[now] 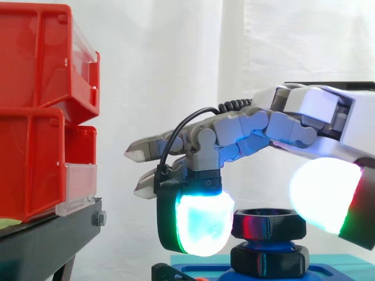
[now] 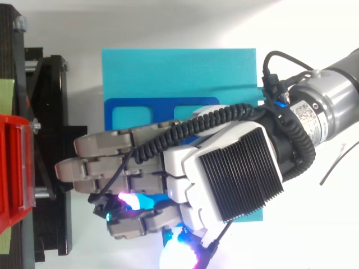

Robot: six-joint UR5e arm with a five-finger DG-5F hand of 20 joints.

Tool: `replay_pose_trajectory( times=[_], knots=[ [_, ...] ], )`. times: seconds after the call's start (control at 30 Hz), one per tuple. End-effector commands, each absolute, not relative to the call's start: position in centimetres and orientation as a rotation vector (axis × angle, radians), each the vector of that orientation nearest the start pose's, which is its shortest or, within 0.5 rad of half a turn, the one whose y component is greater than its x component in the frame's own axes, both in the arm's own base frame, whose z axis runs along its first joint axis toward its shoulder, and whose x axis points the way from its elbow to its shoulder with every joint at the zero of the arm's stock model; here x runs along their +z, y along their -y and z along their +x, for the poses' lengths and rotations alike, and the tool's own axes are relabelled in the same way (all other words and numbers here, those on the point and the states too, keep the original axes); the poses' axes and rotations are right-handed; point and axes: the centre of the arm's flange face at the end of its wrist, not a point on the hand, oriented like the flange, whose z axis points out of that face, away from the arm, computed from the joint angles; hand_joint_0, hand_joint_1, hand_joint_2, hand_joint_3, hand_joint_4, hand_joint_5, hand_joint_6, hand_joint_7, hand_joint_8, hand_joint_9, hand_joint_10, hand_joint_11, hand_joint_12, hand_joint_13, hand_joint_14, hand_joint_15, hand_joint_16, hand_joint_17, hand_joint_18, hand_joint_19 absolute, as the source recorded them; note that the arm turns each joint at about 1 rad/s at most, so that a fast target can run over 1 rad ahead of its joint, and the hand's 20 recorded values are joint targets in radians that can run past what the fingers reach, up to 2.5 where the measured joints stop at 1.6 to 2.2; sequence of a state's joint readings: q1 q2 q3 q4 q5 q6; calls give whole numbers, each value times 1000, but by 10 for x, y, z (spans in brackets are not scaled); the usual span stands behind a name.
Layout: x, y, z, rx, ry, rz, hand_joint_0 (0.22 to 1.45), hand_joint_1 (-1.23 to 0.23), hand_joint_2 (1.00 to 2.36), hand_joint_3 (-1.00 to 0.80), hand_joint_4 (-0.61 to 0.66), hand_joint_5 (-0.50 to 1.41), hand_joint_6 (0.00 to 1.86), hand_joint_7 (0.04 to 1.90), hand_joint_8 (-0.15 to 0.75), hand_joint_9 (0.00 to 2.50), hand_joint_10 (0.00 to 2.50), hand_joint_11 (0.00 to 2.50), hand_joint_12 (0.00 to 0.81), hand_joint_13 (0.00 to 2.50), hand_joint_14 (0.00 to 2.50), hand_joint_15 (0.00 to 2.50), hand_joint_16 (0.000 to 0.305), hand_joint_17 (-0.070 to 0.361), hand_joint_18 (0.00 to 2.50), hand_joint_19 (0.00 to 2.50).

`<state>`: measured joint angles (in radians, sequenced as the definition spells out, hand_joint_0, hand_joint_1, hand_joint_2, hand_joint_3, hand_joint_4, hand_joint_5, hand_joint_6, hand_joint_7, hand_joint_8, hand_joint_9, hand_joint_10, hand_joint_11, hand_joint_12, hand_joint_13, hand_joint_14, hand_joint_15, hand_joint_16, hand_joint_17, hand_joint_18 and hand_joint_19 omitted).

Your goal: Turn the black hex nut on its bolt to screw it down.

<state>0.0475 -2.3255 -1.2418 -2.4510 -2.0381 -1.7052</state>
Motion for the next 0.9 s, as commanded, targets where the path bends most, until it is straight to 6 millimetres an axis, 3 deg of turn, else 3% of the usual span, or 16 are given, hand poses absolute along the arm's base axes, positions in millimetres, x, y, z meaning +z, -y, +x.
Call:
replay_pose_trajectory(
  times=[0.0,0.67,0.87],
  knots=[
    [238,52,763,243,-1228,-528,493,-155,1000,-500,199,-51,610,1273,286,733,0,5,366,433,0,16,53,120,324,158],
    [238,71,761,232,-1220,-530,496,-170,1000,-500,201,-52,610,1271,285,734,0,6,365,434,0,24,53,119,323,158],
    [238,82,760,219,-1222,-522,461,-37,1000,-500,202,-53,610,1271,296,734,0,13,381,430,0,22,57,128,323,163]
  ],
)
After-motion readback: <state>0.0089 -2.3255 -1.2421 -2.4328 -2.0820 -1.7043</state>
